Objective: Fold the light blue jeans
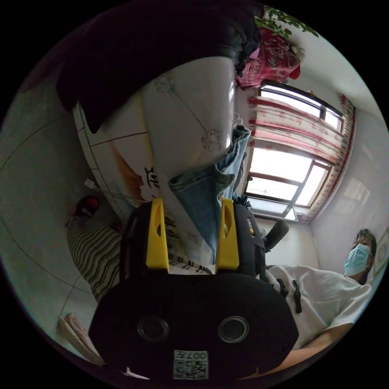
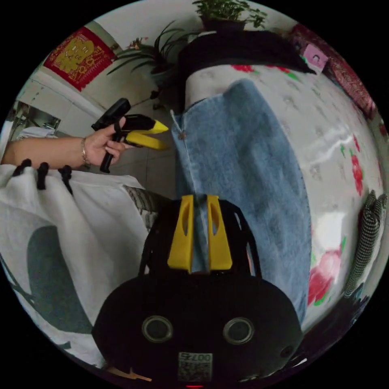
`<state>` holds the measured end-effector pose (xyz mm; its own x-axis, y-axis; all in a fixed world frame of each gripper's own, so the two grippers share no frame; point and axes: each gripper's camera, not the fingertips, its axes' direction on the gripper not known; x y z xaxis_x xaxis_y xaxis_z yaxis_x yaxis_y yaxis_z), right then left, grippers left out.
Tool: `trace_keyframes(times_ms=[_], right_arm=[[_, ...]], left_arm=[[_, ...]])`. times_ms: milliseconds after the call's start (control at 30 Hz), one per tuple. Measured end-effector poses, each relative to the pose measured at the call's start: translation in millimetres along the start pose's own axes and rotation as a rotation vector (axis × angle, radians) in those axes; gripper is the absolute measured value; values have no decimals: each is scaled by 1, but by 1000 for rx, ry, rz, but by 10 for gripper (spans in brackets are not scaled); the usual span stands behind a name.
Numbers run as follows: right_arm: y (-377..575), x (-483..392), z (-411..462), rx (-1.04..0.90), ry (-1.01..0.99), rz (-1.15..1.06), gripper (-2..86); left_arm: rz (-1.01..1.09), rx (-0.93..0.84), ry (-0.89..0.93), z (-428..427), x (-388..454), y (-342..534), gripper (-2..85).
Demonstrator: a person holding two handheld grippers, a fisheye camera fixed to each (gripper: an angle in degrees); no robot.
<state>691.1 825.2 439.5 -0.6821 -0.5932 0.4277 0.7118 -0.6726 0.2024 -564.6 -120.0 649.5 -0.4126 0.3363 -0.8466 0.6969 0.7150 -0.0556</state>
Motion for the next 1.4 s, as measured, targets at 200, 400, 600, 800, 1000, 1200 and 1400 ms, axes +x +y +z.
trace_keyframes(times_ms=[200, 400, 600, 800, 1000, 1200, 1400], right_arm=[[13, -4, -15, 117, -13, -2, 3], [15, 2, 1, 83, -97, 23, 30], [3, 3, 7, 6, -160, -23, 53], [39, 28, -35, 131, -179, 105, 63], [116, 87, -86, 409, -366, 413, 69], [168, 89, -113, 479, -345, 516, 75], [181, 83, -135, 462, -365, 528, 79]], left_arm=[[30, -25, 68, 8, 3, -7, 225], [107, 12, 138, 6, 15, -13, 241], [137, -5, 157, 11, 19, -26, 228], [76, 58, 108, 12, 8, -41, 138], [41, 17, 10, 17, -2, -42, 150], [11, 66, -46, 3, -31, -29, 219], [-24, 13, 30, 61, -52, -55, 215]])
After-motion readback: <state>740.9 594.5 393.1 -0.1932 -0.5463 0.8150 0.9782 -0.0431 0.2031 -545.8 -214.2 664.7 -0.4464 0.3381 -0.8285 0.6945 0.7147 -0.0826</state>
